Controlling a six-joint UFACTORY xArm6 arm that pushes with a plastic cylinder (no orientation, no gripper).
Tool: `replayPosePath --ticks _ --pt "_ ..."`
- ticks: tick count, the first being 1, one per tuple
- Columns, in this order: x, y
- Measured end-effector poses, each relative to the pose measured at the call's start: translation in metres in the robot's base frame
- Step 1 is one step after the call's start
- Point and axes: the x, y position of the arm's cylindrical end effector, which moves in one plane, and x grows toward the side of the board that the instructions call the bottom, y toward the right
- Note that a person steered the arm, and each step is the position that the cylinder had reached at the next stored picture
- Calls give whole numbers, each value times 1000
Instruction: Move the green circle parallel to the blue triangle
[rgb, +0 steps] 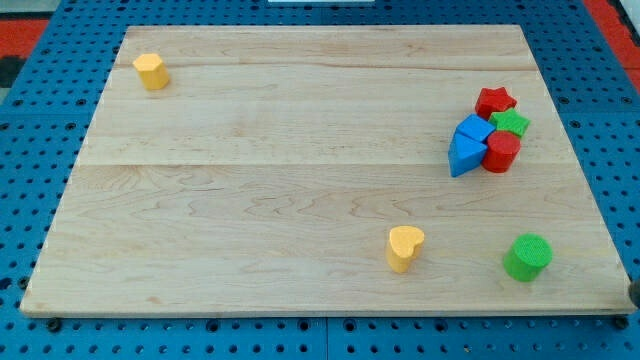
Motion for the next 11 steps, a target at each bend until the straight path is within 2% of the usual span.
replayPosePath --ticks 1,3,5,7,11 --pt "-10 -42" --pt "-18 -53" --pt "-51 -113" --pt "-61 -121" --pt "-82 -258"
